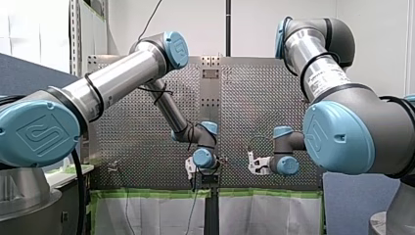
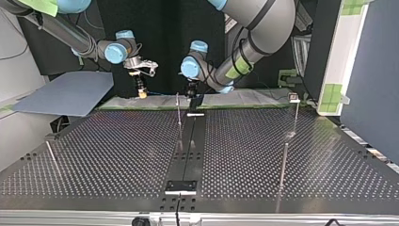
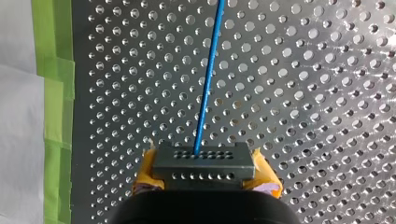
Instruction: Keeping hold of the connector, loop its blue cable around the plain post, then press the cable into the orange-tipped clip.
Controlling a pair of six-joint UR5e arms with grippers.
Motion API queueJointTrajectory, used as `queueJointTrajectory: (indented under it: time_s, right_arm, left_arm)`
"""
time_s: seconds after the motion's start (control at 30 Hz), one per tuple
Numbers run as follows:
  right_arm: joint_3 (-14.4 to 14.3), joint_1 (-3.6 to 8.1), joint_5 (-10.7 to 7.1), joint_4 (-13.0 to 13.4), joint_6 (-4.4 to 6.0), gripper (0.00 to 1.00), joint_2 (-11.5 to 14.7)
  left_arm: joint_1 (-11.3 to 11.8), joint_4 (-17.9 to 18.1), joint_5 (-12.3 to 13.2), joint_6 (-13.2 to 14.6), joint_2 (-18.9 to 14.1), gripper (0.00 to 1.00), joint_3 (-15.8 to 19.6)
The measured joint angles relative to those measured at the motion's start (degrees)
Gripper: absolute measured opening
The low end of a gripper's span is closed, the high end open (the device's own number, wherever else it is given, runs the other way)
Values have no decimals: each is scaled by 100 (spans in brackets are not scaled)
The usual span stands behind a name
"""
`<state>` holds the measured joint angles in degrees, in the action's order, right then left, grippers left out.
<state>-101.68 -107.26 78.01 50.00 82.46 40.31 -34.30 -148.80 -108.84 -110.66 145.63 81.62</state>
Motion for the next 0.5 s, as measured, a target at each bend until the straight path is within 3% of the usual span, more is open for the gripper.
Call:
queueJointTrajectory:
  time_s: [0.5]
  right_arm:
    - [89,44,0,-31,13,0,-1]
  left_arm:
    - [102,-70,83,-5,2,0,-106]
